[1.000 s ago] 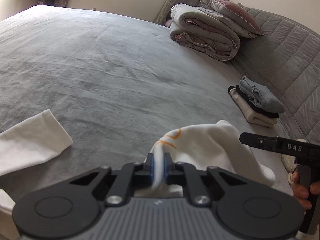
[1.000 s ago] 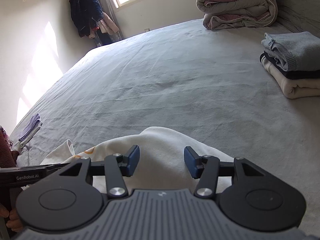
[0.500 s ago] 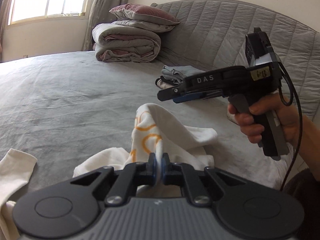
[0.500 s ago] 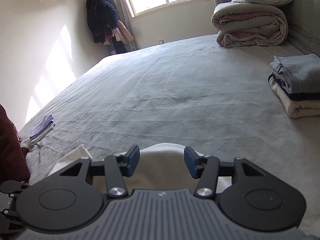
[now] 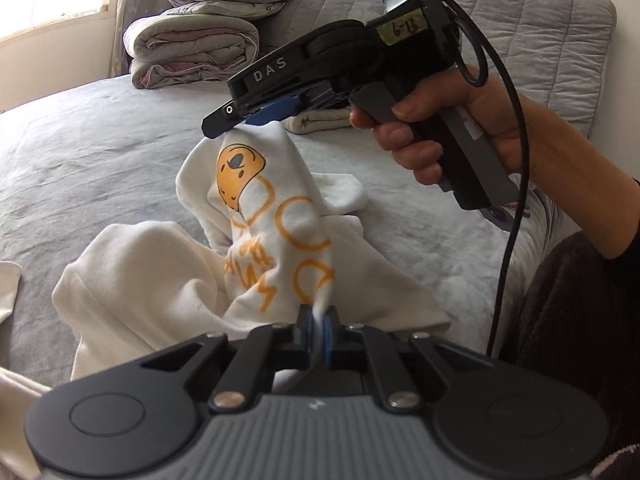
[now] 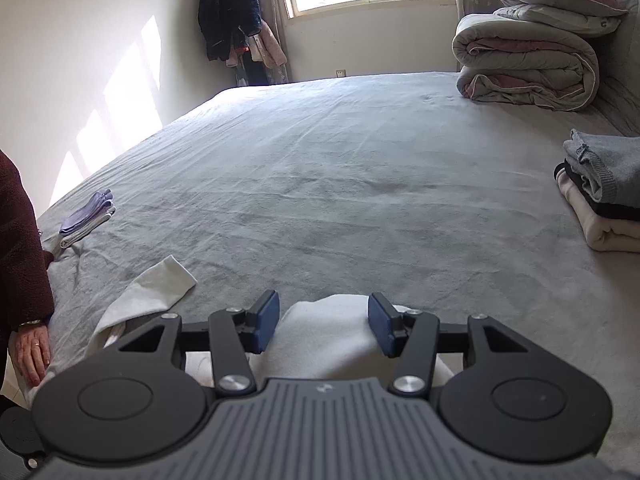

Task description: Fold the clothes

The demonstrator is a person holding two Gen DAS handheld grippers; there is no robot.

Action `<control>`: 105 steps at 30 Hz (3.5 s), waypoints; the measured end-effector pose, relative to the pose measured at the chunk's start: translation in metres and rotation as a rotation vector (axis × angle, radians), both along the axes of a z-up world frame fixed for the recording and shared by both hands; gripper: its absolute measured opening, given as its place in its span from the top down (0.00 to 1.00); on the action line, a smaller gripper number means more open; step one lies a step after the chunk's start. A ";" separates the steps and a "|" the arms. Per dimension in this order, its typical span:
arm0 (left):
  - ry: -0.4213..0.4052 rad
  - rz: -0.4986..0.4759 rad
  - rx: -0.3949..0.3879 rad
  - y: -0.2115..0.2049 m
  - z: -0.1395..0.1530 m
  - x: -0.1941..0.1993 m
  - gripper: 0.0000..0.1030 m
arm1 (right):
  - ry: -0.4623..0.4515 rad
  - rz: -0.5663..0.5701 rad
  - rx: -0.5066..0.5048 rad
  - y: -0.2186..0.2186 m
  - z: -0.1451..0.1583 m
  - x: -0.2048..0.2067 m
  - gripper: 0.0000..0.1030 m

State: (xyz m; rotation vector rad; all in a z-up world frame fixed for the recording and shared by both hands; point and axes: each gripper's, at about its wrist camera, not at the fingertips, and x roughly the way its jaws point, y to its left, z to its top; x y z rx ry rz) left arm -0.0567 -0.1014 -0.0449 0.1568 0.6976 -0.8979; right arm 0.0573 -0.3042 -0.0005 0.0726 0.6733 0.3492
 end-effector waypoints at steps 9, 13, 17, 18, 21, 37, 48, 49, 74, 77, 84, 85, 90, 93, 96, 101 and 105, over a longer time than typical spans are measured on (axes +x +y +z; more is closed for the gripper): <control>0.029 0.016 -0.013 0.013 0.000 0.001 0.93 | 0.091 0.037 -0.113 -0.001 -0.023 -0.011 0.93; 0.044 0.025 -0.018 0.019 0.002 0.004 0.89 | 0.087 0.044 -0.111 -0.011 -0.022 -0.023 0.94; 0.068 0.049 -0.049 0.030 0.006 0.013 0.76 | 0.089 0.052 -0.136 -0.022 -0.025 -0.037 0.94; 0.070 0.061 -0.058 0.034 0.008 0.015 0.74 | 0.092 0.054 -0.143 -0.025 -0.027 -0.041 0.94; 0.065 0.096 -0.084 0.042 0.014 0.021 0.66 | 0.109 0.059 -0.156 -0.034 -0.034 -0.050 0.95; 0.075 0.388 -0.125 0.056 0.010 0.087 0.43 | 0.191 0.069 -0.154 -0.055 -0.062 -0.072 0.94; 0.176 0.463 -0.136 0.053 -0.018 0.125 0.43 | 0.167 0.090 -0.153 -0.056 -0.056 -0.071 0.85; 0.185 0.466 -0.141 0.054 -0.020 0.127 0.43 | 0.167 0.089 -0.150 -0.056 -0.055 -0.070 0.84; 0.212 0.443 -0.162 0.057 -0.012 0.117 0.89 | -0.054 0.290 -0.258 -0.002 -0.018 -0.022 0.56; 0.200 0.448 -0.153 0.059 -0.008 0.112 0.90 | -0.020 0.321 -0.348 0.004 -0.031 -0.020 0.64; 0.154 0.487 -0.148 0.066 0.005 0.097 0.92 | -0.006 0.317 -0.414 0.004 -0.036 -0.032 0.85; 0.138 0.494 -0.149 0.067 0.008 0.094 0.92 | -0.019 0.306 -0.408 0.003 -0.033 -0.034 0.86; 0.023 0.540 -0.156 0.072 0.027 0.079 0.92 | -0.103 0.244 -0.386 0.001 -0.017 -0.047 0.87; -0.041 0.575 -0.153 0.074 0.036 0.074 0.92 | -0.158 0.192 -0.369 0.000 -0.007 -0.053 0.87; -0.090 0.623 -0.169 0.082 0.046 0.072 0.92 | -0.213 0.122 -0.345 -0.001 0.004 -0.056 0.87; -0.154 0.704 -0.206 0.101 0.064 0.067 0.92 | -0.275 -0.016 -0.280 -0.011 0.022 -0.058 0.88; -0.202 0.756 -0.225 0.115 0.073 0.060 0.92 | -0.333 -0.084 -0.250 -0.018 0.029 -0.068 0.88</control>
